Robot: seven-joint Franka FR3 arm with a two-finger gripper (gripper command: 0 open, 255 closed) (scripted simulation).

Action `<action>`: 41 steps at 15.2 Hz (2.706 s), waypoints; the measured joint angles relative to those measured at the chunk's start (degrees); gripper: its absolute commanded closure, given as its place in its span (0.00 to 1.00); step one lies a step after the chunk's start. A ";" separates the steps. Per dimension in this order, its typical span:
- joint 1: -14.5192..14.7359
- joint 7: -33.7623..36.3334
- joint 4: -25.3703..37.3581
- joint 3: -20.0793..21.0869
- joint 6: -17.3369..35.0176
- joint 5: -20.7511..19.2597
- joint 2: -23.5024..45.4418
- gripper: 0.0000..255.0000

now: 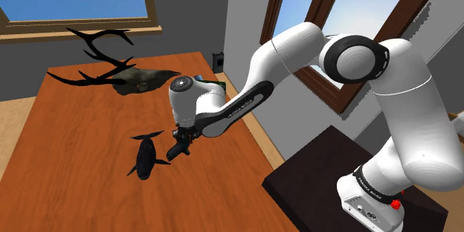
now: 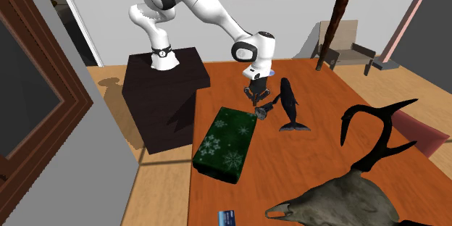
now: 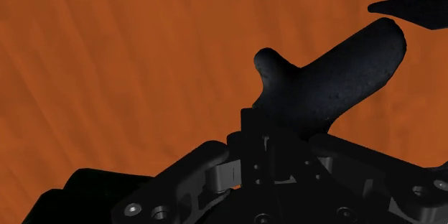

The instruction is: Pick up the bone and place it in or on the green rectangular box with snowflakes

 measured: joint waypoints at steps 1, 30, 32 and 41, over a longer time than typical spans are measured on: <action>0.00 0.00 0.00 0.00 0.00 0.00 0.00 0.00; 12.84 49.79 5.17 -12.38 16.93 5.38 6.95 1.00; 12.84 49.80 5.22 -12.40 17.02 5.36 7.00 1.00; 11.69 48.94 2.69 -11.12 14.80 6.24 2.57 1.00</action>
